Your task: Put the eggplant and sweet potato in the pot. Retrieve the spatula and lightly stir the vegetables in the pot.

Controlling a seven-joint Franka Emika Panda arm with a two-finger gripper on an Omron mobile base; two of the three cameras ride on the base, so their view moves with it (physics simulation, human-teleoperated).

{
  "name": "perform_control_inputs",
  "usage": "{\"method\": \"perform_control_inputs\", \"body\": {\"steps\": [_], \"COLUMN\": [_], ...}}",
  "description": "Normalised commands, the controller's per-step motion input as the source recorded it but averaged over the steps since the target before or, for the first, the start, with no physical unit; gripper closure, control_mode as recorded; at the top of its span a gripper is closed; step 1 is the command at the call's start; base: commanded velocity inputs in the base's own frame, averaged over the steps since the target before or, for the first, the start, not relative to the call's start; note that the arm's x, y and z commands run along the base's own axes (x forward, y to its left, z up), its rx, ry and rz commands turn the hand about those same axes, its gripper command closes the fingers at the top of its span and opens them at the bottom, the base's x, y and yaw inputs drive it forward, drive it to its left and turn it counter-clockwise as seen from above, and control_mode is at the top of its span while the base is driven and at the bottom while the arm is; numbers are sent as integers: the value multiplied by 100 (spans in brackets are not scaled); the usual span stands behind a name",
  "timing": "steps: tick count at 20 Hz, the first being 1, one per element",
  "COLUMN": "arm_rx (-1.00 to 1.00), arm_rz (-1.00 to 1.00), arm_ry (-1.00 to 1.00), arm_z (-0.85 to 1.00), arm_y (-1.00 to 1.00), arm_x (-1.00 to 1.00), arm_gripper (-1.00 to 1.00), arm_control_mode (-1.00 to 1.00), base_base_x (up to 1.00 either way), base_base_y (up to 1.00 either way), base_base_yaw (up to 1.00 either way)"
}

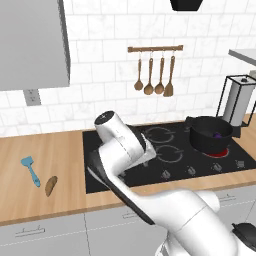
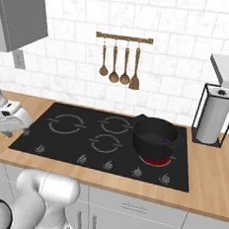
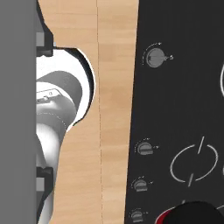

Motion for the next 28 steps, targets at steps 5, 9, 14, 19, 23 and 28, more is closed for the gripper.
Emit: {"method": "perform_control_inputs", "body": {"steps": [5, 9, 14, 19, 23, 28], "arm_rx": [7, 16, 19, 10, 2, 0], "arm_rz": [5, 2, 0, 0, 0, 0], "arm_ry": [4, 0, 0, 0, 1, 0], "arm_z": [-2, -23, -25, -14, -6, -15], "arm_y": [100, 93, 79, 71, 67, 49], "arm_x": [0, 0, 31, 49, 52, 19], "arm_gripper": [-100, -100, -100, -100, -100, -100], "arm_control_mode": [-100, -100, -100, -100, -100, -100], "base_base_x": [0, 0, 0, 0, 0, 0], "base_base_y": [0, 0, 0, 0, 0, 0], "base_base_yaw": [0, 0, 0, 0, 0, 0]}}
